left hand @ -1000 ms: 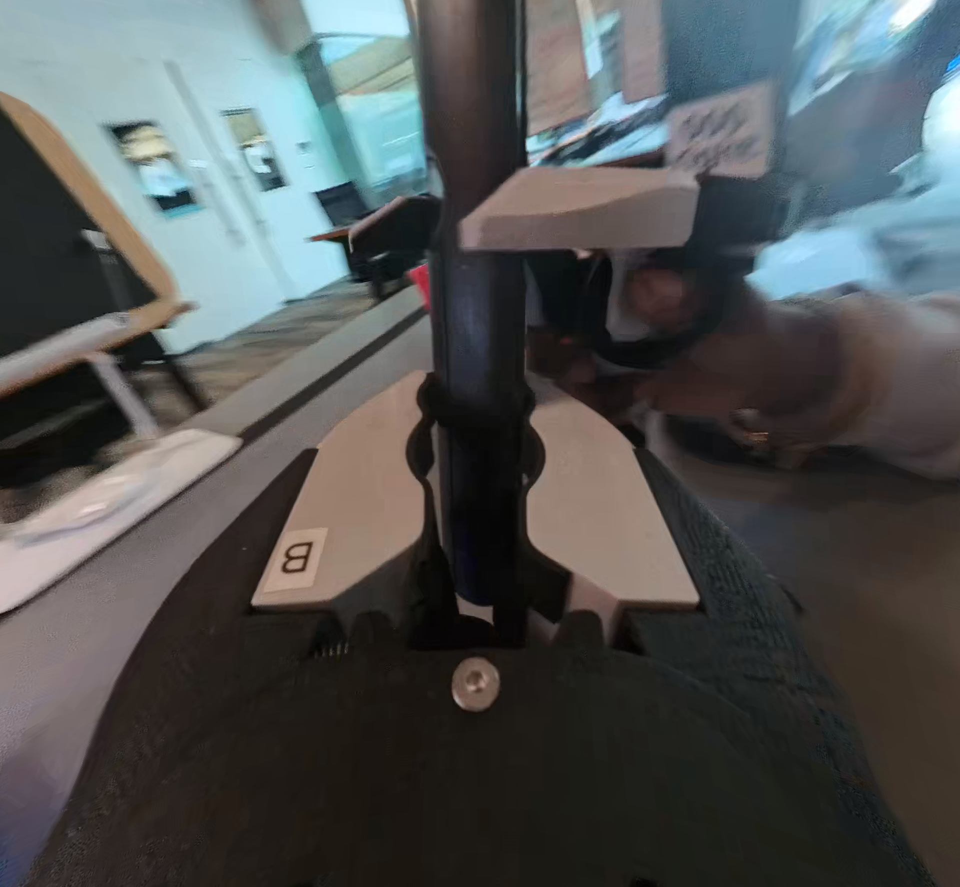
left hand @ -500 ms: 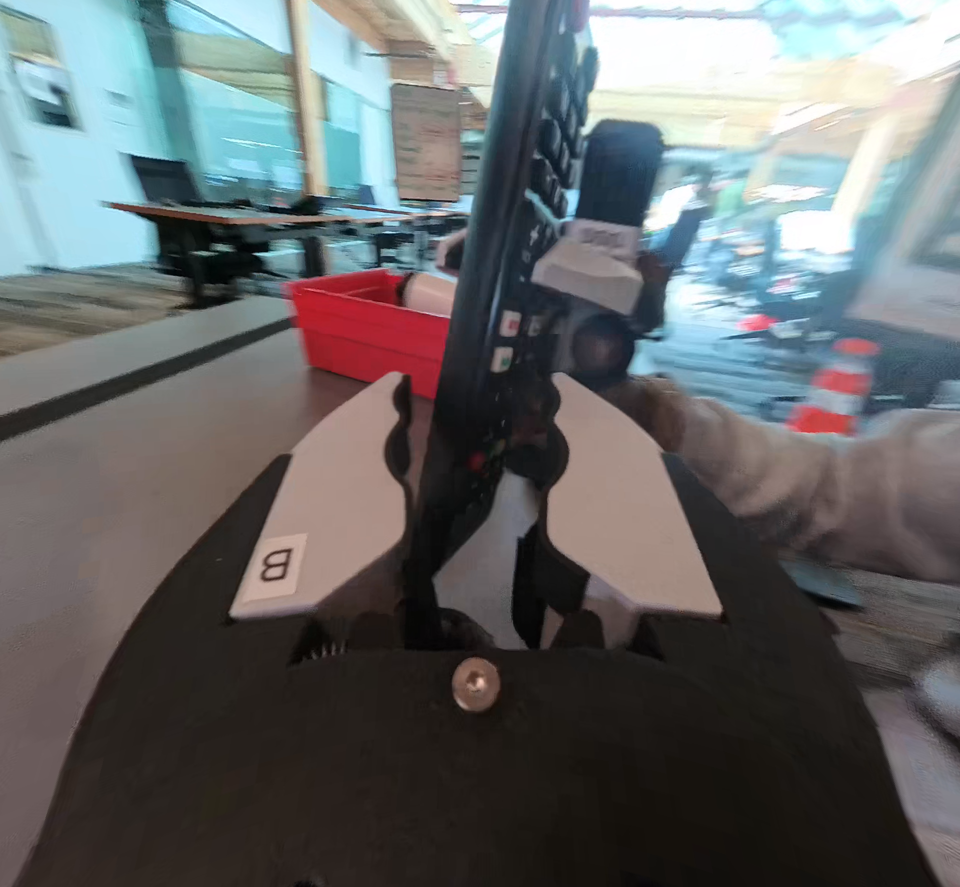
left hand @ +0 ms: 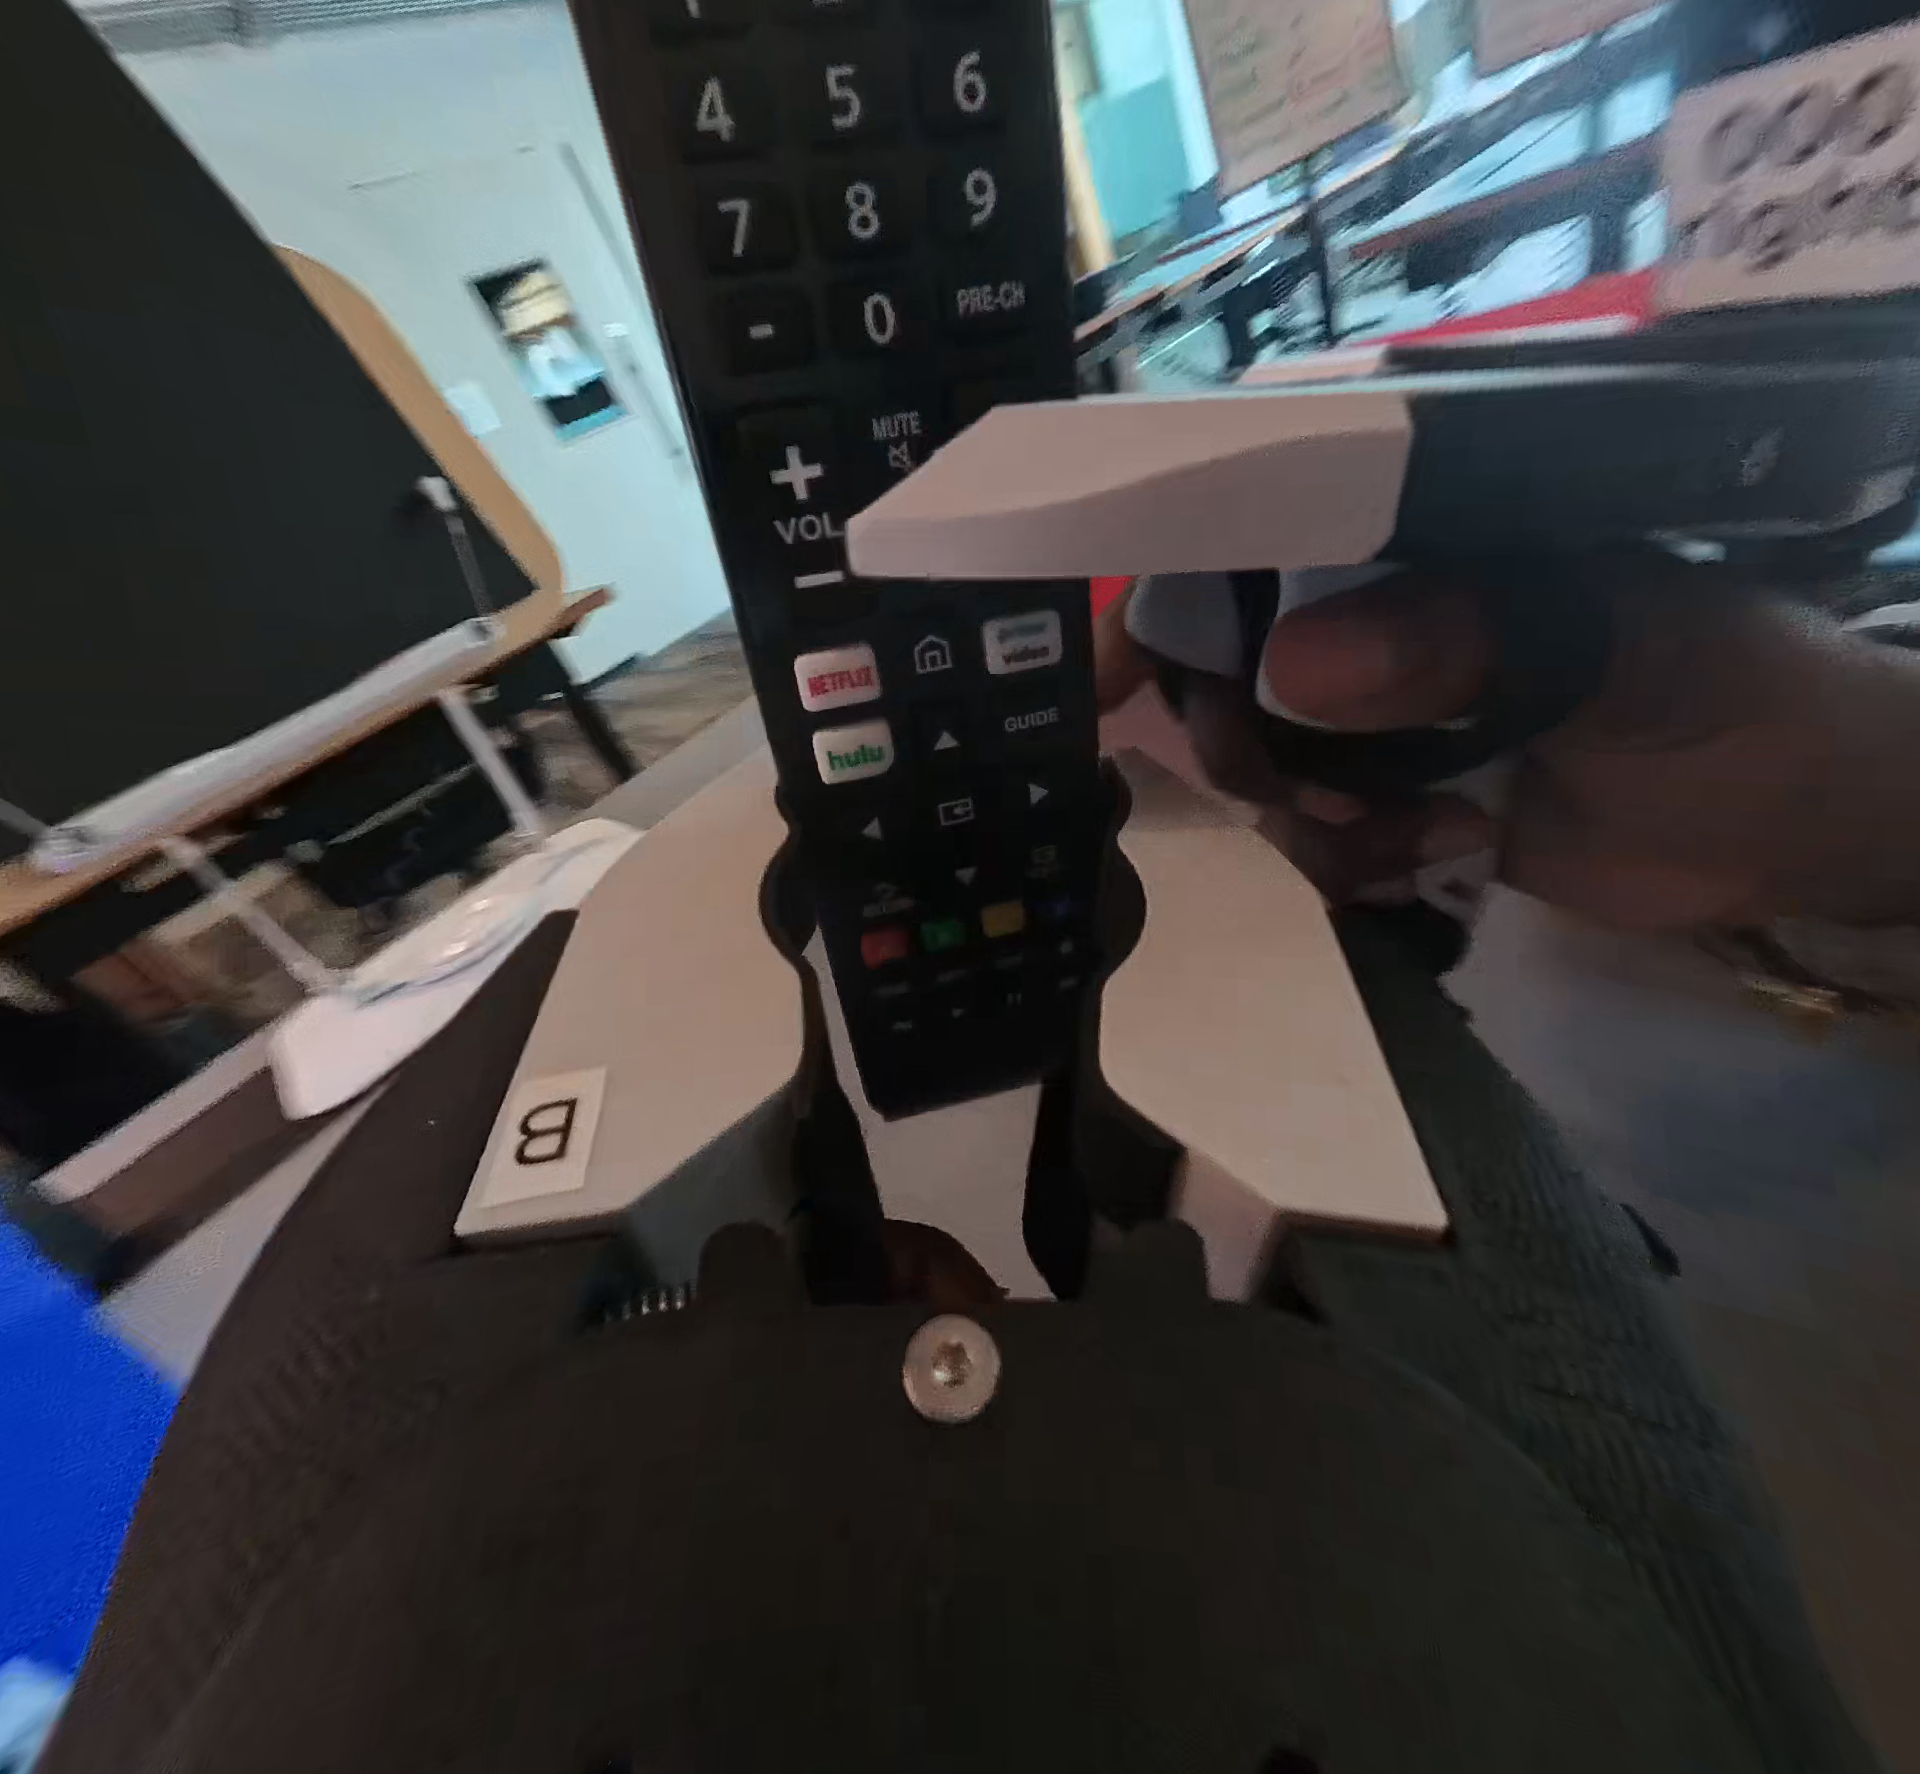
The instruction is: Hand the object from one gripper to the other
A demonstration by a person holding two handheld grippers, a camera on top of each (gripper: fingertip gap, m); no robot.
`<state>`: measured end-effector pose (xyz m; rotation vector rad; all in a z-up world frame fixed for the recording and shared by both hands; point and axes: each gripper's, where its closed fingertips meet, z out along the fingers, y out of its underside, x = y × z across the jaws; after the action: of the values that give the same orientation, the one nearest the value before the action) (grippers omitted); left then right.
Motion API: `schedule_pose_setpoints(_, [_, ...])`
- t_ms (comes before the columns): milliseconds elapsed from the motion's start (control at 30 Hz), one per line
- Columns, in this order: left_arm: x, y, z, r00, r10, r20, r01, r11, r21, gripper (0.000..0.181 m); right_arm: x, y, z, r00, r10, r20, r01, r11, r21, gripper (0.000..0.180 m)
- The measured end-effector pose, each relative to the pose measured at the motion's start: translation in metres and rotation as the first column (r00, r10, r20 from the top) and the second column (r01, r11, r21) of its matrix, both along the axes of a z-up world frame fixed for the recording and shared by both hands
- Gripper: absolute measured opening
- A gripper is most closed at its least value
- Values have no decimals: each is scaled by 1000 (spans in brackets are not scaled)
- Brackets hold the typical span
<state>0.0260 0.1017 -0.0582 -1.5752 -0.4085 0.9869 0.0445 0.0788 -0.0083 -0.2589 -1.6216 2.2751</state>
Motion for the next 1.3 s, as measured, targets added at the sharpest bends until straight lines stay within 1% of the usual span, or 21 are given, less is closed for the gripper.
schedule_pose_setpoints(33, [6,5,2,996,-86,28,85,996,42,51,5,-1,3,998,53,-18,-54,999,-5,29])
schedule_pose_setpoints(100, [26,17,5,941,-320,106,305,942,141,51,19,2,13,977,202,-63,-204,979,-24,56])
schedule_pose_setpoints(200, [58,30,3,758,-615,216,563,785,260,51,31,10,17,919,394,-20,-393,919,14,84])
schedule_pose_setpoints(233, [66,33,4,706,-669,232,607,741,289,51,37,13,15,886,464,16,-464,885,28,85])
schedule_pose_setpoints(300, [76,37,2,645,-721,252,652,692,310,51,50,17,10,793,602,92,-607,794,36,85])
schedule_pose_setpoints(367, [83,41,-2,611,-743,274,679,670,301,51,55,16,7,744,654,136,-663,749,25,74])
schedule_pose_setpoints(400, [84,42,-5,605,-743,285,685,669,290,51,57,15,6,740,660,131,-668,744,28,62])
schedule_pose_setpoints(433, [85,43,-7,605,-741,292,687,671,279,51,60,14,4,737,666,115,-673,738,42,53])
schedule_pose_setpoints(533, [82,44,-9,629,-720,292,672,693,262,51,63,12,1,753,649,110,-658,746,100,52])
schedule_pose_setpoints(600, [61,40,-8,741,-615,271,567,788,239,56,52,9,2,829,555,62,-559,822,112,52])
schedule_pose_setpoints(667, [32,27,-5,910,-377,173,356,924,138,72,27,7,3,929,368,41,-371,924,95,51])
schedule_pose_setpoints(700, [20,18,-2,967,-234,98,227,970,83,75,13,8,4,965,259,50,-262,963,68,51])
schedule_pose_setpoints(733, [13,10,2,994,-107,13,107,994,26,75,2,11,5,985,162,59,-164,986,37,52])
schedule_pose_setpoints(800, [5,0,6,985,93,-143,-107,990,-92,70,-12,15,5,997,18,72,-18,1000,3,53])
schedule_pose_setpoints(867, [5,2,6,959,160,-234,-201,965,-167,65,-18,17,4,995,-74,66,75,997,-13,53])
schedule_pose_setpoints(967, [3,9,-2,961,172,-218,-217,955,-204,51,-17,14,1,990,-128,59,130,991,-31,52])
schedule_pose_setpoints(1000, [2,9,-3,963,173,-208,-216,955,-203,38,-16,13,1,989,-137,54,139,990,-33,52])
schedule_pose_setpoints(1033, [1,8,-3,965,173,-196,-210,958,-193,36,-15,12,0,988,-145,49,146,989,-33,52])
schedule_pose_setpoints(1133, [2,6,-3,991,103,-91,-112,988,-105,25,-12,11,2,991,-128,46,130,990,-48,52])
schedule_pose_setpoints(1233, [10,8,3,997,-72,19,71,996,49,24,-9,10,7,997,-37,60,41,997,-67,49])
schedule_pose_setpoints(1300, [22,12,9,958,-270,100,249,951,184,24,0,12,18,992,114,54,-108,987,-116,65])
